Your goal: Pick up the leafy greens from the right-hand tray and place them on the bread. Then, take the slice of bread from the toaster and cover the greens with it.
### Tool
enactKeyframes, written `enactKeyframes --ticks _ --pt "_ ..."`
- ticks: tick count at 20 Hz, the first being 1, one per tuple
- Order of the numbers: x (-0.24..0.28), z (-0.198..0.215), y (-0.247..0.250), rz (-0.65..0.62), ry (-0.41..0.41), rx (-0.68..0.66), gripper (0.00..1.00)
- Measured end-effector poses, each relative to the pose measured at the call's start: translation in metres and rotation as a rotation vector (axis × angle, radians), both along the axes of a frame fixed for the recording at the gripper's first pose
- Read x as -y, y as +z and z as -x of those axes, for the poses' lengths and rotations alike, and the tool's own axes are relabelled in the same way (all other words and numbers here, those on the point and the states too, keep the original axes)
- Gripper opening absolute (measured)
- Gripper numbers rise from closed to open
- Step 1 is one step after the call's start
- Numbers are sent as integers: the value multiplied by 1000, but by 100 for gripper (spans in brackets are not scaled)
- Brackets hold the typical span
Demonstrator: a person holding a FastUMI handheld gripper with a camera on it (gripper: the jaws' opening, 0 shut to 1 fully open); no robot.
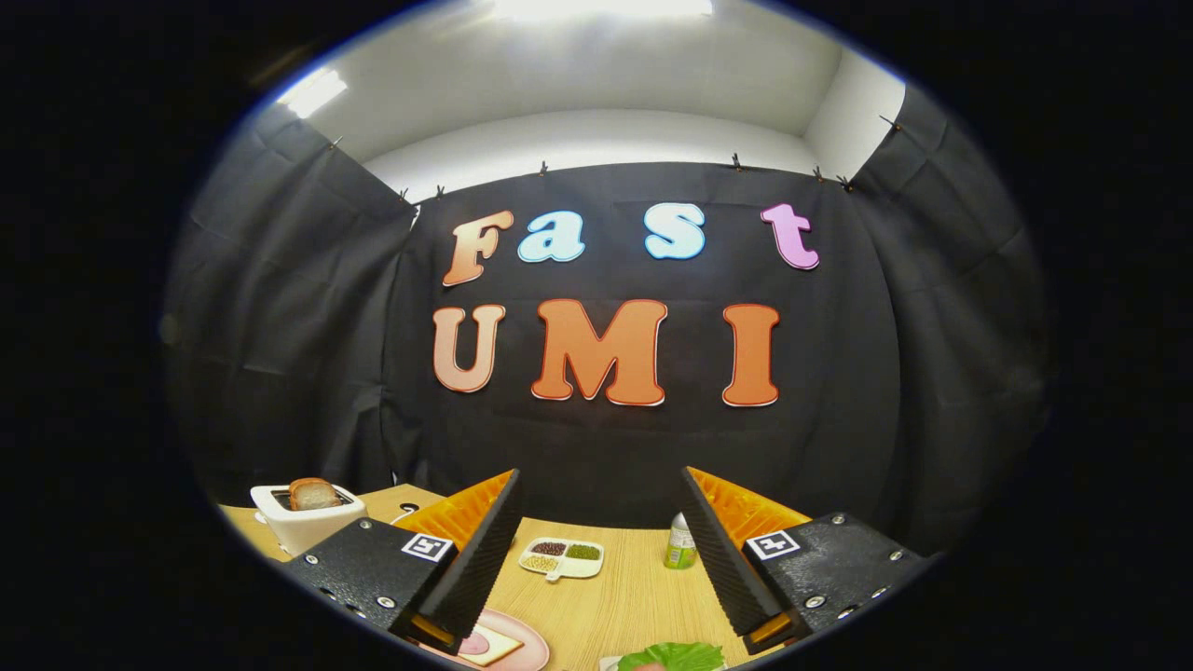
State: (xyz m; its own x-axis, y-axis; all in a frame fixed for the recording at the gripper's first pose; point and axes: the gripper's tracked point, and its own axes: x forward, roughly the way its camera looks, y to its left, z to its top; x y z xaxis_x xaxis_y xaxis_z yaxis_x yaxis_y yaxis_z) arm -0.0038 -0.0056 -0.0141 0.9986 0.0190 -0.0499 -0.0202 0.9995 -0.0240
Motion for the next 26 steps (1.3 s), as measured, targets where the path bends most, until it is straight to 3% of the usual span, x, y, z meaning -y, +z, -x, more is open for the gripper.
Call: enactKeyframes --ticks 12,26 --pt "23 4 -51 10 -6 -173 99" --pt "42 24 -151 4 -26 -549 99"
